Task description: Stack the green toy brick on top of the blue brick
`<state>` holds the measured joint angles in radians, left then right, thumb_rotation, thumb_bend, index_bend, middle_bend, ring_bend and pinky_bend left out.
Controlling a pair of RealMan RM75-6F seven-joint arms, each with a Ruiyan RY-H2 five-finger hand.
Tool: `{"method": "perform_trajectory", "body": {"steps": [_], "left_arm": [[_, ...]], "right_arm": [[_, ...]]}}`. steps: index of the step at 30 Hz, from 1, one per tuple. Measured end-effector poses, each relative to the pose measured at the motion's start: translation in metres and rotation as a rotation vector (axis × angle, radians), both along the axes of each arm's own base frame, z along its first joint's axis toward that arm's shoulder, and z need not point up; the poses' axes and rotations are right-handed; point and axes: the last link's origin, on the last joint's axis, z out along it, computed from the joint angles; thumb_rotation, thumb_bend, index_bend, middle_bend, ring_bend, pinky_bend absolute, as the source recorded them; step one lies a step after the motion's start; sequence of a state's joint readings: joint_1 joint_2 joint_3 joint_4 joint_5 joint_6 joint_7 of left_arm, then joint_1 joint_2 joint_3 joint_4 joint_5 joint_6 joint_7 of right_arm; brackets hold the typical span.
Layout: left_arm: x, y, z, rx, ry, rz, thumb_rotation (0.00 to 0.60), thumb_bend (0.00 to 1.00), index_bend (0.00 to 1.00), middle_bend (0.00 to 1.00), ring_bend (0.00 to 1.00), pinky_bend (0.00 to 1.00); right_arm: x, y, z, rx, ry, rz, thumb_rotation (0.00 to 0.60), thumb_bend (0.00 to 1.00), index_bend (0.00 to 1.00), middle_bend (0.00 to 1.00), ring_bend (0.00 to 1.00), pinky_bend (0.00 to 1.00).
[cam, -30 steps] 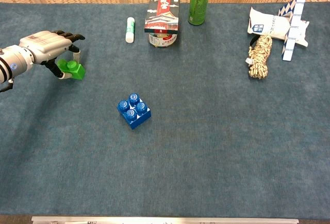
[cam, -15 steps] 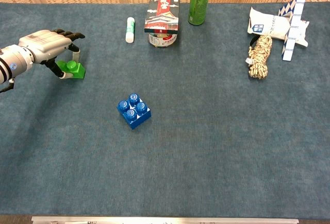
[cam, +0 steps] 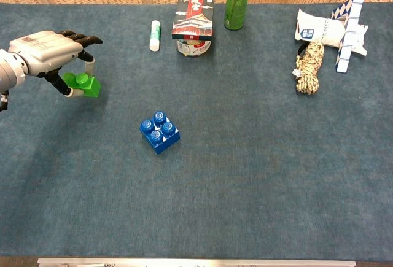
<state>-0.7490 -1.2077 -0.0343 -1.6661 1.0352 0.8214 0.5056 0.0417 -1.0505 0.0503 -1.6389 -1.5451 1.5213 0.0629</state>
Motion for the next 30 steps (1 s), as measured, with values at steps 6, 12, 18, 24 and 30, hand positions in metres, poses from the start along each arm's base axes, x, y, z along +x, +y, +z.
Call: {"method": "perform_trajectory", "body": {"steps": [6, 12, 18, 24, 30], "left_arm": [[0.028, -0.029, 0.017, -0.029, -0.039, -0.048, 0.6, 0.26, 0.52, 0.0, 0.0, 0.0], [0.041, -0.051, 0.025, -0.058, -0.054, -0.137, 0.6, 0.26, 0.52, 0.0, 0.0, 0.0], [0.05, -0.07, 0.025, -0.098, -0.099, -0.205, 0.6, 0.26, 0.52, 0.0, 0.0, 0.0], [0.059, -0.086, 0.022, -0.145, -0.132, -0.27, 0.6, 0.26, 0.52, 0.0, 0.0, 0.0], [0.065, -0.096, 0.015, -0.172, -0.144, -0.343, 0.6, 0.26, 0.52, 0.0, 0.0, 0.0]], "right_arm": [[0.0, 0.0, 0.0, 0.0, -0.001, 0.001, 0.6, 0.63, 0.15, 0.26, 0.15, 0.24], [0.0, 0.0, 0.0, 0.002, 0.0, -0.003, 0.6, 0.63, 0.15, 0.26, 0.15, 0.24], [-0.001, 0.0, 0.001, -0.003, -0.003, -0.004, 0.6, 0.63, 0.15, 0.26, 0.15, 0.24], [-0.002, 0.0, 0.008, -0.027, -0.011, -0.011, 0.6, 0.63, 0.15, 0.26, 0.15, 0.24], [-0.006, 0.0, 0.019, -0.071, -0.025, -0.033, 0.6, 0.63, 0.15, 0.26, 0.15, 0.24]]}}
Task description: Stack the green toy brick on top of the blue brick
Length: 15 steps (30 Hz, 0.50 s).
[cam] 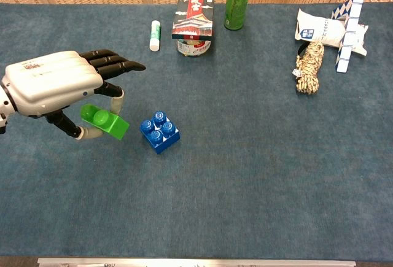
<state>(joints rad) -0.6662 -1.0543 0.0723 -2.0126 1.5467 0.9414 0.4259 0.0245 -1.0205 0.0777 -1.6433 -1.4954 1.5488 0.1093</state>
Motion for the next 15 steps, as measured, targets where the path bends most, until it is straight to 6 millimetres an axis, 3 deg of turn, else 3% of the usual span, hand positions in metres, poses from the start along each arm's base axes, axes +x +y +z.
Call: {"method": "perform_trajectory", "body": {"steps": [15], "left_arm": [[0.009, 0.004, -0.026, 0.068, 0.062, -0.197, 0.6, 0.26, 0.52, 0.0, 0.0, 0.0]], "right_arm": [[-0.008, -0.001, 0.015, -0.055, -0.02, -0.034, 0.6, 0.63, 0.17, 0.26, 0.15, 0.24]]}}
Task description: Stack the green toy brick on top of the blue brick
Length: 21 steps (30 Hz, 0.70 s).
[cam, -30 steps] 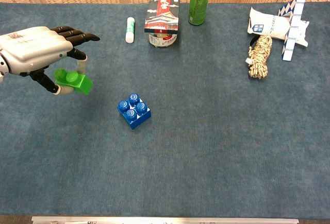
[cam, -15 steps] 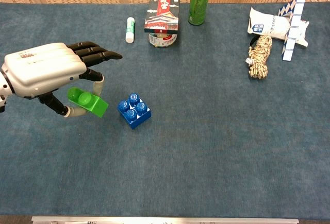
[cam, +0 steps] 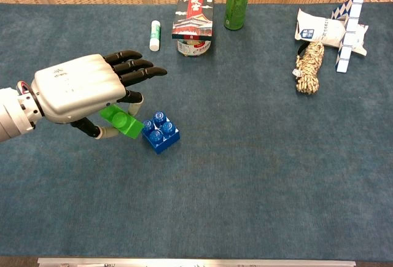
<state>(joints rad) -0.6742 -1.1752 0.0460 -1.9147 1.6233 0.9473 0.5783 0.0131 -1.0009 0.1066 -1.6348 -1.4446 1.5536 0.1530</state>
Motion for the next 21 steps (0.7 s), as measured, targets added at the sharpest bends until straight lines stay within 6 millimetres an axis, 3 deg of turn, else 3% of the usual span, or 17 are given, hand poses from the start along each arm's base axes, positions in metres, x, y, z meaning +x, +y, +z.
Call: {"method": "perform_trajectory", "body": {"steps": [21], "left_arm": [[0.017, 0.012, -0.029, -0.016, 0.078, -0.089, 0.6, 0.26, 0.53, 0.0, 0.0, 0.0]], "right_arm": [[-0.008, -0.002, 0.012, -0.042, -0.019, -0.033, 0.6, 0.63, 0.17, 0.26, 0.15, 0.24]]}}
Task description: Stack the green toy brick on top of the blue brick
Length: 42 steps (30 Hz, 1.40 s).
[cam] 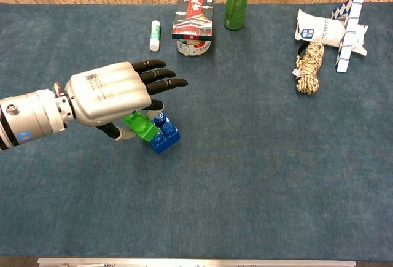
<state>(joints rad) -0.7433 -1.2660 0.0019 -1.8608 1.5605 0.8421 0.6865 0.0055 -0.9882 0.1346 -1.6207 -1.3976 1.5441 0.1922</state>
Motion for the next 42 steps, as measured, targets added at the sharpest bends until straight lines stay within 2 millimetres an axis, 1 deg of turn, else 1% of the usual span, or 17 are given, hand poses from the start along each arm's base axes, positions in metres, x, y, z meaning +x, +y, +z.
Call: {"method": "perform_trajectory", "body": {"steps": [5, 14, 29, 42], "left_arm": [[0.001, 0.003, -0.007, -0.003, 0.017, -0.003, 0.6, 0.26, 0.53, 0.0, 0.0, 0.0], [0.002, 0.01, -0.014, -0.005, 0.033, 0.023, 0.6, 0.26, 0.54, 0.0, 0.0, 0.0], [0.003, 0.008, -0.024, -0.019, 0.049, 0.03, 0.6, 0.26, 0.54, 0.0, 0.0, 0.0], [0.002, 0.01, -0.029, -0.024, 0.055, 0.05, 0.6, 0.26, 0.54, 0.0, 0.0, 0.0]], "right_arm": [[-0.001, 0.0, 0.001, -0.003, 0.0, -0.002, 0.6, 0.63, 0.17, 0.26, 0.15, 0.24], [-0.001, 0.0, 0.001, -0.002, -0.002, -0.003, 0.6, 0.63, 0.17, 0.26, 0.15, 0.24], [-0.001, -0.001, -0.001, 0.007, 0.001, -0.003, 0.6, 0.63, 0.17, 0.26, 0.15, 0.24], [-0.001, -0.001, -0.003, 0.017, 0.003, 0.0, 0.6, 0.63, 0.17, 0.26, 0.15, 0.24]]}}
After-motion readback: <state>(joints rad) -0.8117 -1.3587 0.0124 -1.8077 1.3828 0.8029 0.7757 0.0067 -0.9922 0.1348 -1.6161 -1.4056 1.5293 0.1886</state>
